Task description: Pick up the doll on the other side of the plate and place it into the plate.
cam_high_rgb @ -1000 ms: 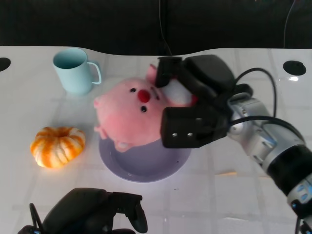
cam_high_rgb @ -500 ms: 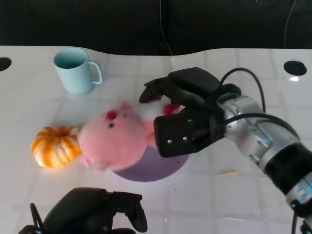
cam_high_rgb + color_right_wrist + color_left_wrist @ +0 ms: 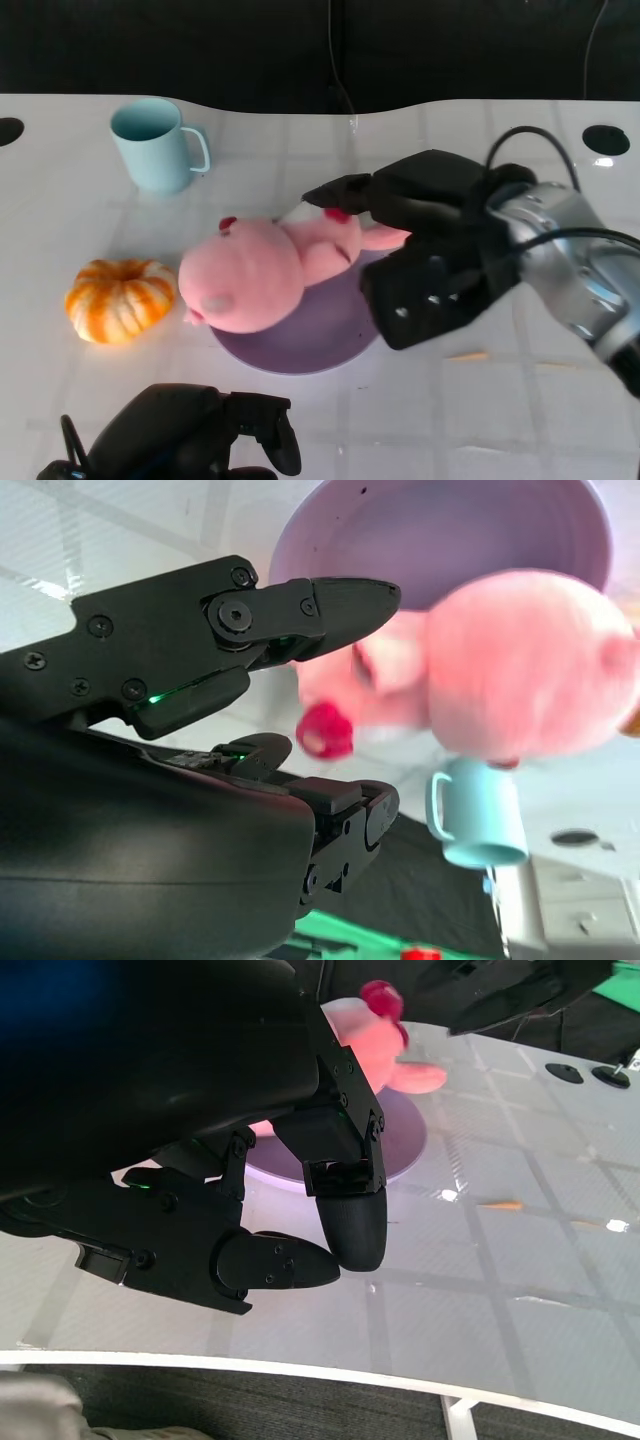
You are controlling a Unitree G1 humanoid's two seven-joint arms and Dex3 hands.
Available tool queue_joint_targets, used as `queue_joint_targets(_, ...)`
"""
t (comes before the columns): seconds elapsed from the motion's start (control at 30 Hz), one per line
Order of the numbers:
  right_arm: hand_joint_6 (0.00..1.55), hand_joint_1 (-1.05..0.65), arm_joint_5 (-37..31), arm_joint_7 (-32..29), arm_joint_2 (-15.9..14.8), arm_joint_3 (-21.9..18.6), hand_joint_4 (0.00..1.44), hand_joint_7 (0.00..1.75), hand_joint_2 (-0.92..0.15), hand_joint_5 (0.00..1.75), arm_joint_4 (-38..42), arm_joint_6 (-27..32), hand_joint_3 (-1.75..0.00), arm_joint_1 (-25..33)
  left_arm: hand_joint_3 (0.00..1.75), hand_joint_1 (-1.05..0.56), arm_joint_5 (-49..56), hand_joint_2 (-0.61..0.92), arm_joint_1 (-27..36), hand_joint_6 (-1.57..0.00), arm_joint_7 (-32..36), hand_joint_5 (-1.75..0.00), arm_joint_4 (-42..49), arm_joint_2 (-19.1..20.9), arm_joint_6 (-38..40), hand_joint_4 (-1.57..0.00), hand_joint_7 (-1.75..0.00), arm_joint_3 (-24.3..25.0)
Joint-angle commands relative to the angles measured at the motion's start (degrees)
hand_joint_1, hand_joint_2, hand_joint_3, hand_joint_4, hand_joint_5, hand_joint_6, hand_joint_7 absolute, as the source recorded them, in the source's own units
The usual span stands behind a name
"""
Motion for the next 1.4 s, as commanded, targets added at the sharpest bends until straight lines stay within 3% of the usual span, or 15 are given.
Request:
queue_joint_targets(0.03, 0.24, -0.78, 2.66, 0.69, -3.86, -3.94, 0.40, 0.05, -0.92, 0.10, -7.40, 0.53, -0.25, 4.78, 0.33, -0.30, -0.11, 0.92, -0.10, -0.73, 0.43, -1.48, -0.09, 0.48, -0.14, -0.69, -1.05, 0.17)
queue_joint_targets(0.3, 0.36, -0.64, 8.60, -3.67, -9.69, -12.52, 0.55, 0.08, -0.92, 0.18, -17.63, -5.18, -0.23, 17.53, 0.33, -0.30, -0.15, 0.92, -0.04, -0.74, 0.37, -1.46, -0.49, 0.67, -0.46, -0.70, -1.03, 0.20)
queue_joint_targets(0.6, 0.61, -0.49, 10.96, -7.56, -12.08, -18.98, 0.81, 0.17, -0.92, 0.33, -24.76, -8.83, -0.16, 28.51, 0.35, -0.31, -0.21, 0.92, 0.01, -0.73, -0.73, -1.45, -2.02, 0.69, 1.01, -0.70, -1.02, 0.05)
queue_joint_targets(0.63, 0.65, -0.46, 11.33, -7.66, -12.12, -19.75, 0.89, 0.17, -0.92, 0.44, -25.77, -8.70, -0.15, 29.86, 0.35, -0.31, -0.22, 0.92, 0.02, -0.74, -0.67, -1.45, -2.13, 0.73, 0.99, -0.70, -1.03, 0.05)
queue_joint_targets(0.67, 0.71, -0.42, 11.75, -7.75, -12.08, -20.42, 0.90, 0.15, -0.92, 0.66, -26.62, -8.59, -0.14, 31.06, 0.35, -0.31, -0.23, 0.92, 0.05, -0.74, -0.69, -1.45, -2.27, 0.75, 1.07, -0.71, -1.03, 0.06)
queue_joint_targets(0.73, 0.78, -0.38, 11.97, -8.49, -11.99, -21.48, 0.91, 0.14, -0.92, 0.85, -27.98, -9.02, -0.12, 33.52, 0.34, -0.31, -0.46, 0.92, 0.16, -0.74, -1.00, -1.45, -2.66, 0.80, 1.47, -0.70, -1.03, 0.15)
queue_joint_targets(0.8, 0.89, -0.31, 11.57, -8.99, -11.91, -22.02, 0.95, 0.16, -0.92, 1.00, -29.42, -9.15, -0.08, 35.79, 0.35, -0.32, -0.69, 0.92, 0.31, -0.73, -1.35, -1.44, -3.03, 0.94, 1.86, -0.70, -1.02, 0.30)
queue_joint_targets(1.07, 1.08, -0.12, 10.77, -8.03, -11.14, -23.28, 0.83, 0.18, -0.92, 1.37, -36.86, -4.67, -0.11, 43.86, 0.35, -0.32, -1.44, 0.92, 0.62, -0.73, -1.37, -1.46, -2.92, 1.78, 1.31, -0.70, -1.03, 1.42)
queue_joint_targets(1.3, 1.21, -0.04, 8.94, -8.30, -11.66, -22.03, 0.91, 0.28, -0.87, 1.33, -36.61, -4.46, -0.12, 45.01, 0.34, -0.31, -2.96, 0.92, 0.47, -0.73, -1.63, -1.52, -2.25, 2.53, 1.27, -0.68, -1.04, 2.24)
queue_joint_targets(1.37, 1.22, -0.02, 7.92, -8.77, -11.48, -21.55, 0.93, 0.34, -0.83, 1.34, -34.84, -4.49, -0.20, 44.62, 0.34, -0.31, -2.89, 0.92, 0.62, -0.72, -1.61, -1.53, -2.36, 2.68, 1.36, -0.68, -1.04, 2.39)
queue_joint_targets(1.4, 1.21, 0.00, 7.61, -9.43, -11.34, -21.39, 0.96, 0.45, -0.65, 1.35, -33.74, -5.11, -0.56, 44.42, 0.35, -0.31, -2.92, 0.92, 0.68, -0.72, -1.50, -1.53, -2.32, 2.72, 1.23, -0.68, -1.04, 2.46)
